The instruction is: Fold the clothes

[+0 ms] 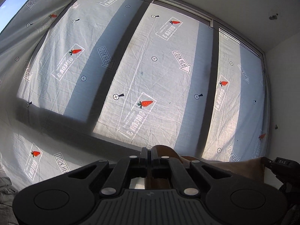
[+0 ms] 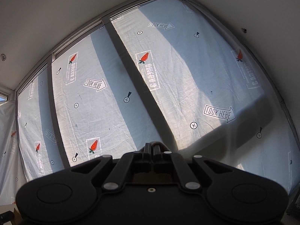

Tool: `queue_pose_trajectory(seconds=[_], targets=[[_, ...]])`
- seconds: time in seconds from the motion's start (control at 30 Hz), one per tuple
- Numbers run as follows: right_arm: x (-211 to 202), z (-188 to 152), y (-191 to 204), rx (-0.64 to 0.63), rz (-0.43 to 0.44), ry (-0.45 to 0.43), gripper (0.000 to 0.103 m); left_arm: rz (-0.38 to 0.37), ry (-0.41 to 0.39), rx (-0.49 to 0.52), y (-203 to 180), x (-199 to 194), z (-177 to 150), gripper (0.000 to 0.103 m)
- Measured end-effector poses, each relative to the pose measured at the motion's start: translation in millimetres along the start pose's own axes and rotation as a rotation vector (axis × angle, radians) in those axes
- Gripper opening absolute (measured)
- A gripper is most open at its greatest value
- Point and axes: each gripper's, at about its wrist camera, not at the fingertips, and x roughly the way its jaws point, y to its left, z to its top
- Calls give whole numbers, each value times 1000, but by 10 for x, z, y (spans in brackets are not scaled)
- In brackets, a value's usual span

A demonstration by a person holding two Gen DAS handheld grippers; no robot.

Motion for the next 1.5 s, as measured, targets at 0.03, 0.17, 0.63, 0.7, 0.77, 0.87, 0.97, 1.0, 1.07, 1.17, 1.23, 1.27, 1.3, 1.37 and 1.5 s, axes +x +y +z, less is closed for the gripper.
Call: queue_pose_trajectory(seconds=[0.03,0.17,0.63,0.7,0.77,0.87,0.97,1.0,1.07,1.17,1.23,1.27,1.3,1.37,1.5], targets=[[37,19,-6,-13,-1,0,2,0,16,-8,-6,-6,-45,2],[257,-168,43,-22,17,50,2,49,101,-25,158,40,-265,3],[1349,-2591,927,-20,165,621,2,603,565,-69,1895,-132,-1367,3],[1467,-3087,1092,-10,190,733,2,679,636,-78,2174,-180,-1591,3],[1491,-3529,1243,-21,199,841,2,755,732,-114,2503,-279,-1880,3],[1467,-4083,1375,-35,201,997,3,810,858,-171,2838,-385,-2246,3],[1329,-4476,1347,-39,158,1112,11,816,946,-176,2997,-393,-2488,2],[1273,-4571,1320,-41,138,1141,15,805,964,-166,3013,-377,-2532,3],[1152,-4579,1156,-31,94,1159,23,783,1001,-147,3043,-345,-2620,3],[962,-4446,793,-47,18,1158,29,732,1045,-85,3013,-242,-2735,12],[795,-4307,559,-90,-68,1155,33,684,1062,-23,2913,-131,-2803,24],[684,-4243,445,-113,-110,1154,34,655,1071,5,2845,-67,-2851,27],[574,-4179,330,-135,-152,1153,35,631,1078,22,2782,-21,-2892,32],[314,-4054,99,-184,-239,1155,38,579,1099,51,2623,69,-2999,38],[-207,-3884,-264,-310,-371,1172,44,484,1182,118,2326,208,-3291,62]])
